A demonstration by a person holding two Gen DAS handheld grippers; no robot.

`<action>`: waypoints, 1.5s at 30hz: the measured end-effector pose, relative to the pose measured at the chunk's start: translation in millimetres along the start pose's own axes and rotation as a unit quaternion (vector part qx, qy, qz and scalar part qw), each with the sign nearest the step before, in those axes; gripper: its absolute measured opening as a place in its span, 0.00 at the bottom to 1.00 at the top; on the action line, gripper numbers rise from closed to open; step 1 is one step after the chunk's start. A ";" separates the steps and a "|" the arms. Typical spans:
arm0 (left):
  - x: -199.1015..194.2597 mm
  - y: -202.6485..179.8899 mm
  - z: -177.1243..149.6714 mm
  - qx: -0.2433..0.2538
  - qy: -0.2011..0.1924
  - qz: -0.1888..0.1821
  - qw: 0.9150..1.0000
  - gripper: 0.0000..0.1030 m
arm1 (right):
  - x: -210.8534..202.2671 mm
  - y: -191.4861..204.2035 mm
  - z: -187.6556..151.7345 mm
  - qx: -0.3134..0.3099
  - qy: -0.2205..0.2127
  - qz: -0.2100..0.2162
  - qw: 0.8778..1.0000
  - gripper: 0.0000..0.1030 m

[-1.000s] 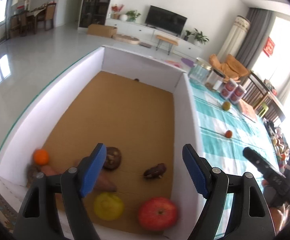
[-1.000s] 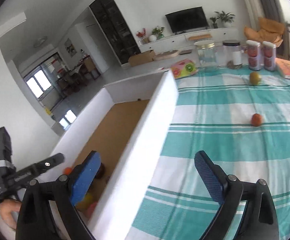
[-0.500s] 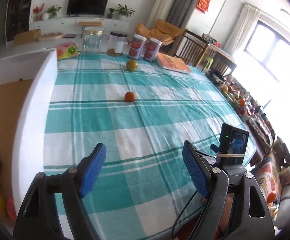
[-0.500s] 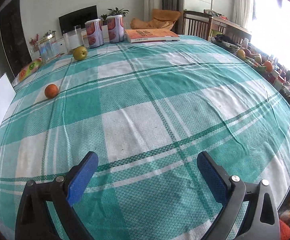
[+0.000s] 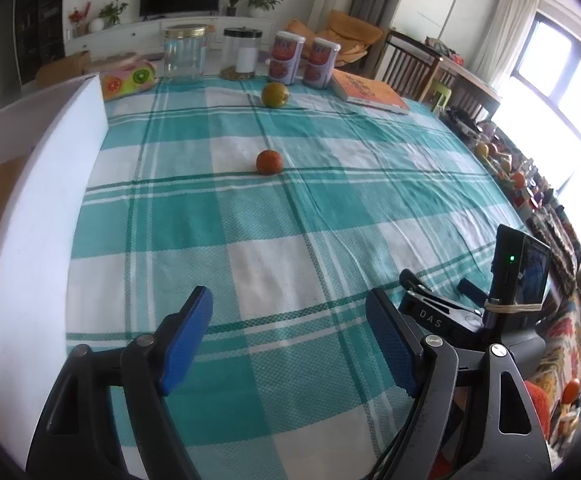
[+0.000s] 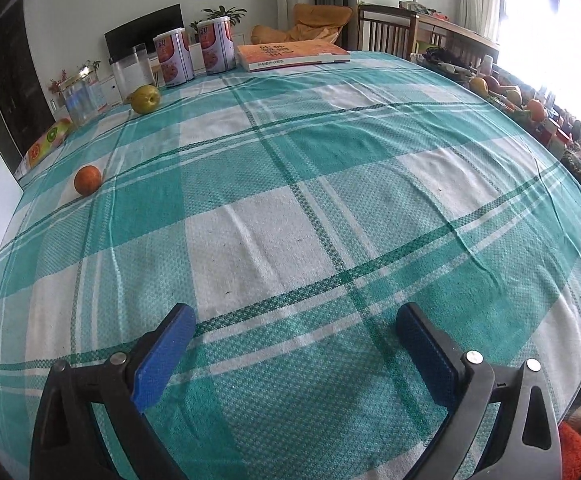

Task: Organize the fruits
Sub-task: 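Move the left tool back over the table to the remaining tangerine, then grasp the tangerine with the left tool while the right tool grasps the yellow-green pear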

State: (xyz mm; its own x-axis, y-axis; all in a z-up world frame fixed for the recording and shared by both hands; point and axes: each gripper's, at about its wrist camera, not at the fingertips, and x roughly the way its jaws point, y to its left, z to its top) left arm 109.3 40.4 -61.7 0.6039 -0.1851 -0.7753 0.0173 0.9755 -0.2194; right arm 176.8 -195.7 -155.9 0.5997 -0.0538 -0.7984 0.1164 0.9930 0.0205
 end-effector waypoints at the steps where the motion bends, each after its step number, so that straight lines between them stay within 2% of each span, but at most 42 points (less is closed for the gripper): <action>1: 3.4 0.8 2.2 -0.002 0.000 0.003 1.000 0.79 | 0.4 0.2 0.1 -0.001 0.001 0.000 1.000 0.99; 9: 20.5 5.5 15.0 -0.013 -0.007 0.006 1.000 0.79 | 1.0 1.9 0.3 -0.003 0.003 0.000 1.000 1.00; 13: 37.8 9.2 25.6 -0.003 -0.035 0.016 0.999 0.79 | -3.5 -8.3 -0.6 0.026 -0.010 0.027 0.999 1.00; 16: 59.6 9.5 33.6 0.022 -0.042 0.017 0.999 0.78 | -5.1 -12.0 -0.9 0.039 -0.015 0.040 0.998 1.00; 20: 91.9 1.8 49.7 0.054 -0.042 0.009 0.998 0.78 | -4.1 -8.6 -0.4 0.032 -0.012 0.032 0.999 1.00; 22: 108.0 -2.6 62.4 0.070 -0.050 0.019 0.996 0.78 | -3.4 -8.4 -0.5 0.031 -0.012 0.030 0.999 1.00; 25: 132.9 1.9 84.7 0.062 -0.052 0.030 0.996 0.76 | -3.0 -7.9 -0.3 0.029 -0.011 0.028 0.999 1.00; 26: 140.1 5.0 90.4 0.053 -0.050 0.030 0.997 0.73 | -2.7 -7.4 -0.1 0.029 -0.011 0.027 0.999 1.00; 28: 154.1 9.1 97.6 0.041 -0.038 0.026 0.998 0.56 | -2.5 -6.9 0.1 0.027 -0.010 0.025 0.999 1.00; 30: 164.7 8.2 99.9 0.045 -0.032 0.023 0.998 0.46 | -2.6 -6.7 0.3 0.026 -0.009 0.025 0.999 1.00; 31: 168.9 6.3 99.9 0.052 -0.031 0.019 0.998 0.35 | -2.8 -7.0 0.4 0.027 -0.009 0.027 0.999 1.00; 32: 170.9 4.4 99.2 0.059 -0.031 0.019 0.998 0.30 | -3.5 -7.6 1.4 0.028 -0.005 0.031 0.999 1.00; 33: 170.6 3.1 98.7 0.062 -0.033 0.018 0.997 0.30 | -5.7 -9.6 4.2 0.033 0.000 0.043 0.999 1.00; 35: 165.0 4.7 97.7 0.056 -0.037 0.009 0.998 0.29 | -12.4 -12.5 20.8 0.044 -0.017 0.085 0.995 1.00; 38: 151.4 13.7 95.6 0.025 -0.035 -0.003 0.999 0.29 | -6.6 8.0 81.8 -0.015 -0.058 0.144 0.988 1.00; 42: 134.0 22.0 88.2 0.001 -0.040 0.008 0.999 0.29 | 67.6 73.9 178.3 -0.107 0.000 0.240 0.965 1.00; 45: 122.8 30.4 81.6 -0.015 -0.046 0.018 0.999 0.28 | 115.0 118.1 229.5 -0.121 0.003 0.262 0.957 0.99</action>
State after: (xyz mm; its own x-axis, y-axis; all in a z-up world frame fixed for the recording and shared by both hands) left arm 249.0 57.0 -115.3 0.6744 -0.1372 -0.7256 -0.0289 0.9769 -0.2115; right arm 441.1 -108.8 -107.2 0.5201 0.4591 -0.7202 -0.3865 0.8785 0.2809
